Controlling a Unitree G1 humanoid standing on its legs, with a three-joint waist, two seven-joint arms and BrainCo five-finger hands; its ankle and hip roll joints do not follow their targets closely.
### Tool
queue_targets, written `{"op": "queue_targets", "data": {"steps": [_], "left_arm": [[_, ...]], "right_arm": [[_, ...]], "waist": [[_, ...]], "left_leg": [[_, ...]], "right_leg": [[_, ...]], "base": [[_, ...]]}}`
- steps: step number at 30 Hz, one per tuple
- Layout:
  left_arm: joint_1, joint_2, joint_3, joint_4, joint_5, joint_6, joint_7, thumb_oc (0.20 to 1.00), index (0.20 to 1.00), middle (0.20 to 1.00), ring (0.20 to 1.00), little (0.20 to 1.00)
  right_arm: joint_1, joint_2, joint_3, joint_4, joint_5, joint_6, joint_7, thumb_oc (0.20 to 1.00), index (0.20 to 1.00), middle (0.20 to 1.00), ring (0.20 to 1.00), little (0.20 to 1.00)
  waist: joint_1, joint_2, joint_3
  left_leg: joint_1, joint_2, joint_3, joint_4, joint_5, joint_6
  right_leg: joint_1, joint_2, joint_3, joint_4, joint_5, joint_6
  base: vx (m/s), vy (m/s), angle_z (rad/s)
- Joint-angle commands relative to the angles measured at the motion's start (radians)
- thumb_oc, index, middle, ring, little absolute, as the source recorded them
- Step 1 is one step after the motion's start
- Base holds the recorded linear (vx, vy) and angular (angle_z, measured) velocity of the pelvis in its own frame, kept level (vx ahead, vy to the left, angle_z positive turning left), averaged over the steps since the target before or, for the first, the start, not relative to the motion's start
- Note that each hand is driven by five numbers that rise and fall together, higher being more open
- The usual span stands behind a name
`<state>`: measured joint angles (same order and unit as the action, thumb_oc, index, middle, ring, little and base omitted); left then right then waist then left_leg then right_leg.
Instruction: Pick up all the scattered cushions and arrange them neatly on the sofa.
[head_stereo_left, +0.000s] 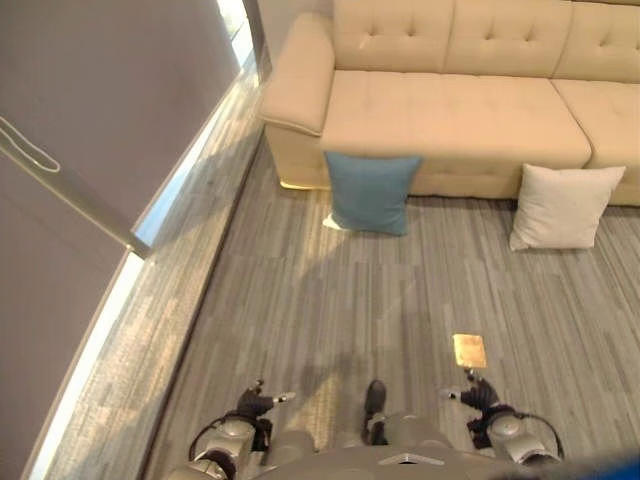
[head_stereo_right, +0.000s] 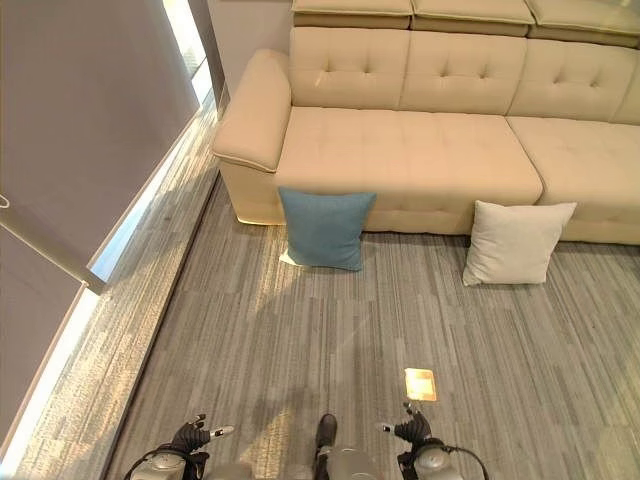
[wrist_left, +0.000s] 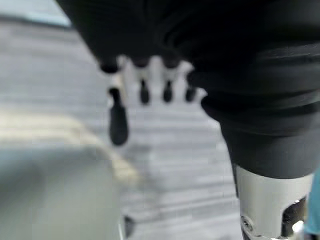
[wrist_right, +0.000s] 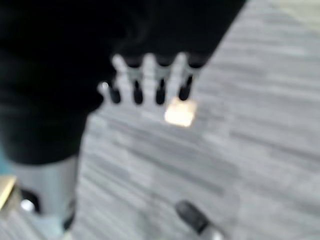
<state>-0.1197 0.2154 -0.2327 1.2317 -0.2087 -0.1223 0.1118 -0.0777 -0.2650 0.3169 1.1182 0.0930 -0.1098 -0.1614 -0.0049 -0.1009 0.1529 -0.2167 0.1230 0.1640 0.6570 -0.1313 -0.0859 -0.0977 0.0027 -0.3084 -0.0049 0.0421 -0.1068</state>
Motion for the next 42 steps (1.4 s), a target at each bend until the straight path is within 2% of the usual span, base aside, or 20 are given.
{"op": "queue_targets", "data": {"steps": [1,5,6,11,12,13,18,21,22,23,25,27,29,30,31,32,33,35,38,42], "left_arm": [[-0.019,0.024,-0.033,-0.005,0.011,-0.006,-0.004,1.000,1.000,1.000,1.000,1.000],[-0.008,0.026,-0.031,-0.003,0.017,-0.002,0.000,1.000,1.000,1.000,1.000,1.000],[-0.007,0.024,-0.029,0.001,0.015,-0.002,-0.004,1.000,1.000,1.000,1.000,1.000],[0.024,0.025,-0.005,0.030,0.030,0.006,-0.008,1.000,1.000,1.000,1.000,1.000],[0.024,0.028,-0.005,0.031,0.035,0.007,-0.007,1.000,1.000,1.000,1.000,1.000],[0.022,0.039,-0.001,0.027,0.041,0.008,-0.004,1.000,1.000,1.000,1.000,1.000],[0.016,0.057,0.011,0.016,0.021,0.004,-0.001,1.000,1.000,1.000,1.000,1.000],[0.014,0.059,0.016,0.025,0.011,0.001,-0.008,1.000,1.000,1.000,1.000,1.000],[0.015,0.058,0.017,0.034,0.022,0.003,-0.012,1.000,1.000,1.000,1.000,1.000],[0.015,0.058,0.017,0.035,0.022,0.003,-0.011,1.000,1.000,1.000,1.000,1.000],[0.004,0.056,0.021,0.041,0.022,0.002,-0.011,1.000,1.000,1.000,1.000,1.000],[-0.002,0.049,0.009,0.051,0.050,-0.003,-0.022,1.000,1.000,1.000,1.000,1.000],[0.002,0.044,0.004,0.055,0.052,-0.002,-0.024,1.000,1.000,1.000,1.000,1.000],[0.003,0.040,-0.003,0.054,0.052,0.000,-0.028,1.000,1.000,1.000,1.000,1.000],[-0.001,0.036,-0.016,0.047,0.057,0.000,-0.029,1.000,1.000,1.000,1.000,1.000],[-0.002,0.037,-0.016,0.047,0.057,0.000,-0.029,1.000,1.000,1.000,1.000,1.000],[-0.018,0.040,-0.031,0.013,0.045,-0.002,-0.032,1.000,1.000,1.000,1.000,1.000],[-0.032,0.040,-0.034,-0.002,0.026,-0.003,-0.030,1.000,1.000,1.000,1.000,1.000],[-0.034,0.037,-0.038,-0.014,0.006,-0.007,-0.029,1.000,1.000,1.000,1.000,1.000],[-0.015,0.030,-0.033,0.000,0.008,-0.002,-0.026,1.000,1.000,1.000,1.000,1.000]], "right_arm": [[0.024,-0.047,0.000,-0.017,0.015,-0.013,-0.011,1.000,1.000,1.000,1.000,1.000],[0.022,-0.053,0.003,-0.013,0.002,-0.009,-0.019,1.000,1.000,1.000,1.000,1.000],[0.022,-0.051,0.001,-0.013,0.003,-0.010,-0.016,1.000,1.000,1.000,1.000,1.000],[0.034,-0.030,0.003,0.005,-0.017,-0.007,-0.005,1.000,1.000,1.000,1.000,1.000],[0.031,-0.024,0.005,0.004,-0.019,-0.006,-0.004,1.000,1.000,1.000,1.000,1.000],[0.024,-0.021,0.007,0.001,-0.025,-0.004,-0.001,1.000,1.000,1.000,1.000,1.000],[0.010,-0.023,0.012,-0.027,-0.031,-0.006,0.001,1.000,1.000,1.000,1.000,1.000],[0.002,-0.030,0.015,-0.025,-0.034,-0.006,0.004,1.000,1.000,1.000,1.000,1.000],[-0.005,-0.036,0.017,-0.034,-0.037,-0.004,0.005,1.000,1.000,1.000,1.000,1.000],[-0.005,-0.037,0.017,-0.034,-0.037,-0.004,0.005,1.000,1.000,1.000,1.000,1.000],[-0.014,-0.047,0.014,-0.057,-0.043,0.000,0.006,1.000,1.000,1.000,1.000,1.000],[-0.003,-0.058,0.013,-0.069,-0.046,-0.001,0.014,1.000,1.000,1.000,1.000,1.000],[0.004,-0.061,0.014,-0.070,-0.047,0.001,0.017,1.000,1.000,1.000,1.000,1.000],[0.009,-0.066,0.009,-0.066,-0.047,0.002,0.019,1.000,1.000,1.000,1.000,1.000],[0.017,-0.068,0.007,-0.060,-0.041,-0.002,0.024,1.000,1.000,1.000,1.000,1.000],[0.017,-0.067,0.007,-0.059,-0.041,-0.002,0.024,1.000,1.000,1.000,1.000,1.000],[0.015,-0.072,0.007,-0.063,-0.024,-0.005,0.023,1.000,1.000,1.000,1.000,1.000],[0.009,-0.069,0.014,-0.049,-0.016,-0.001,0.022,1.000,1.000,1.000,1.000,1.000],[0.011,-0.065,0.019,-0.040,-0.008,0.002,0.023,1.000,1.000,1.000,1.000,1.000],[0.016,-0.067,0.026,-0.023,-0.018,-0.004,0.017,1.000,1.000,1.000,1.000,1.000]], "waist": [[-0.024,-0.009,0.039],[-0.015,0.006,0.038],[-0.014,0.010,0.032],[0.004,0.011,0.002],[0.006,0.010,0.001],[0.005,0.013,0.005],[0.002,0.039,0.025],[-0.015,0.054,0.024],[-0.032,0.053,0.030],[-0.033,0.054,0.031],[-0.062,0.049,0.044],[-0.081,0.040,0.033],[-0.091,0.043,0.026],[-0.097,0.046,0.021],[-0.103,0.044,0.016],[-0.104,0.042,0.014],[-0.090,0.024,0.028],[-0.074,0.001,0.038],[-0.055,-0.012,0.041],[-0.032,-0.005,0.034]], "left_leg": [[0.016,0.002,0.073,-0.356,0.087,0.055],[-0.020,0.029,0.079,-0.461,0.156,0.022],[-0.008,0.025,0.097,-0.494,0.176,0.034],[0.045,-0.055,0.070,-0.523,0.127,0.080],[0.060,-0.069,0.068,-0.527,0.116,0.093],[0.097,-0.098,0.063,-0.534,0.088,0.125],[0.162,-0.123,0.062,-0.553,0.053,0.166],[0.221,-0.139,0.032,-0.592,0.043,0.162],[0.266,-0.153,0.009,-0.602,0.017,0.154],[0.267,-0.153,0.008,-0.602,0.017,0.153],[0.316,-0.166,-0.019,-0.589,-0.020,0.139],[0.344,-0.179,-0.036,-0.555,-0.052,0.124],[0.347,-0.175,-0.041,-0.532,-0.047,0.112],[0.338,-0.165,-0.040,-0.477,-0.023,0.089],[0.291,-0.118,-0.017,-0.340,0.066,0.033],[0.288,-0.121,-0.018,-0.342,0.069,0.033],[0.185,-0.067,-0.013,-0.119,0.177,-0.001],[0.104,-0.047,0.003,-0.009,0.178,0.007],[0.040,-0.034,0.020,-0.049,0.136,0.031],[0.008,-0.042,0.014,-0.302,0.101,0.056]], "right_leg": [[0.079,-0.064,0.067,0.034,-0.106,0.129],[0.139,-0.048,0.082,0.027,-0.159,0.141],[0.130,-0.045,0.081,0.032,-0.148,0.139],[0.136,-0.086,0.106,0.135,-0.163,0.178],[0.119,-0.097,0.114,0.190,-0.152,0.189],[0.071,-0.127,0.127,0.319,-0.095,0.218],[-0.026,-0.167,0.104,0.519,-0.022,0.227],[-0.083,-0.135,0.093,0.478,-0.055,0.211],[-0.124,-0.121,0.071,0.300,-0.049,0.204],[-0.122,-0.121,0.070,0.299,-0.049,0.204],[-0.171,-0.116,0.077,0.112,0.014,0.224],[-0.150,-0.107,0.115,0.089,0.024,0.213],[-0.144,-0.095,0.124,0.105,0.021,0.202],[-0.125,-0.087,0.121,0.107,0.016,0.190],[-0.071,-0.069,0.114,0.089,0.003,0.159],[-0.073,-0.071,0.114,0.088,0.005,0.159],[-0.022,-0.051,0.113,0.076,-0.022,0.113],[0.015,-0.047,0.118,0.060,-0.043,0.090],[0.054,-0.046,0.128,0.050,-0.065,0.089],[0.103,-0.038,0.154,0.031,-0.106,0.113]], "base": [[0.37,0.055,0.20],[0.24,0.073,0.12],[0.20,0.128,-0.29],[0.27,0.208,-0.29],[0.32,0.304,-0.43],[0.28,0.287,-0.43],[0.19,0.164,0.14],[0.35,0.043,0.12],[0.31,-0.048,0.29],[0.44,-0.089,0.21],[0.40,-0.108,0.02],[0.42,-0.131,0.42],[0.28,-0.113,0.62],[0.39,-0.257,0.66],[0.27,-0.215,0.68],[0.31,-0.345,0.71],[0.19,-0.258,0.49],[0.18,-0.230,0.06],[0.22,-0.088,-0.22],[0.25,0.035,-0.13]]}}
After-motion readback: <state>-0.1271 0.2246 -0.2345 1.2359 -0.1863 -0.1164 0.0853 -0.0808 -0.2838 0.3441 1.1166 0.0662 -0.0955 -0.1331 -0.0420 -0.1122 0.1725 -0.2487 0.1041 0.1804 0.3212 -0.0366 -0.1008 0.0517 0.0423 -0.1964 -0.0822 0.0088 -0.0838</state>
